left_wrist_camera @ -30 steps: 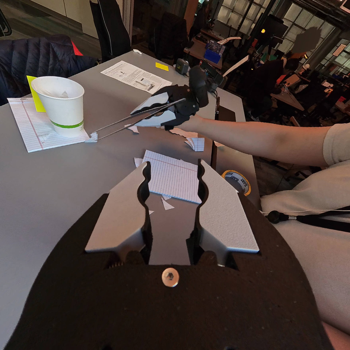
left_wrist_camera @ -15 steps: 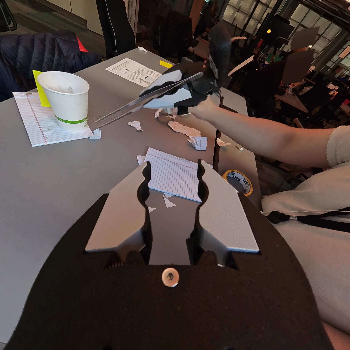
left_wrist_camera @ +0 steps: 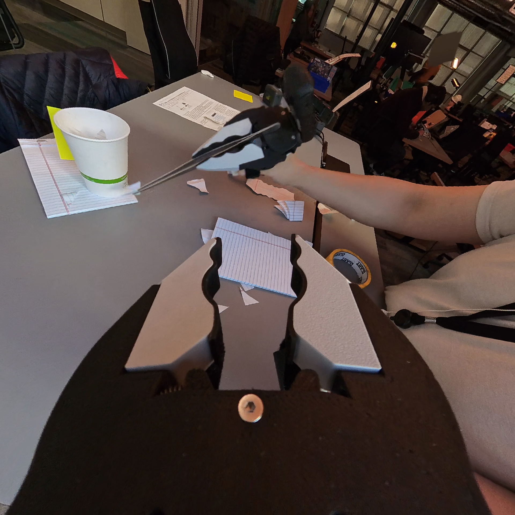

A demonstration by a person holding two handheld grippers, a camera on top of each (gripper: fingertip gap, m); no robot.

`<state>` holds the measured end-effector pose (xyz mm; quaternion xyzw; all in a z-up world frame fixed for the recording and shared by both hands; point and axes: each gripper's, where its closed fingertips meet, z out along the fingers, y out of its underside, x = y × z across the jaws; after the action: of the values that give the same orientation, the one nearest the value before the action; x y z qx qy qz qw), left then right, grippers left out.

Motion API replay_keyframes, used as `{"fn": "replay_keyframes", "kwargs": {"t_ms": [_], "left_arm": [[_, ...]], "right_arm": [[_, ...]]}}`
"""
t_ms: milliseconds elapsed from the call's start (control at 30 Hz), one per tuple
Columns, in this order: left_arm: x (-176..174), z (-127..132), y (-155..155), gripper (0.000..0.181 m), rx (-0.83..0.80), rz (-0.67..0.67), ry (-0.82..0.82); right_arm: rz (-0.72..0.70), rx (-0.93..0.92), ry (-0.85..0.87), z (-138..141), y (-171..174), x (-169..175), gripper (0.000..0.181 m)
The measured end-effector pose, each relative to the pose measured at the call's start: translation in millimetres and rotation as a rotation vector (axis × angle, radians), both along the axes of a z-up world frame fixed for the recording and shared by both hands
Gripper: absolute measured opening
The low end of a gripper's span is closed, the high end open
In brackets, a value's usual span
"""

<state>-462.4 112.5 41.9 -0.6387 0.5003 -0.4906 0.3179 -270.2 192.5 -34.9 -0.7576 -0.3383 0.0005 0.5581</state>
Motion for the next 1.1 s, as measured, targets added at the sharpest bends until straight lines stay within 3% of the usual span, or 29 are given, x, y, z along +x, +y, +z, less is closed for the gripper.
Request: {"fn": "replay_keyframes", "kwargs": {"t_ms": [167, 267, 500, 633, 733, 867, 967, 1100], "left_arm": [[1.9, -1.5, 2.5, 0.048, -0.016, 0.003, -0.001], [5.0, -3.4, -0.2, 0.048, -0.018, -0.008, 0.013], [7.7, -1.5, -8.1, 0.048, 0.015, -0.03, 0.024], [4.8, -0.3, -5.8, 0.048, 0.011, -0.024, 0.015], [1.5, 0.7, -3.6, 0.048, 0.002, -0.016, 0.004], [-2.9, 3.9, -1.3, 0.048, 0.004, -0.002, -0.014], [-2.9, 5.1, -0.9, 0.048, -0.003, -0.002, -0.024], [1.4, -0.1, -1.2, 0.048, -0.008, -0.008, -0.002]], "right_arm": [[-0.03, 0.208, 0.0, 102.9, 3.2, 0.1, 0.011], [-0.124, 0.103, 0.002, 101.4, 36.1, 30.1, 0.012], [-0.187, -0.012, 0.075, 74.6, 66.7, 48.1, 0.016], [-0.18, 0.017, 0.132, 85.5, 56.5, 47.9, 0.016], [-0.151, 0.045, 0.163, 97.5, 20.6, 48.7, 0.017], [-0.198, -0.075, 0.181, 54.8, -33.9, 77.3, 0.019], [-0.243, -0.116, 0.073, 11.9, -68.2, 108.9, 0.018], [-0.262, -0.175, 0.079, -24.7, -94.8, 122.6, 0.018]]}}
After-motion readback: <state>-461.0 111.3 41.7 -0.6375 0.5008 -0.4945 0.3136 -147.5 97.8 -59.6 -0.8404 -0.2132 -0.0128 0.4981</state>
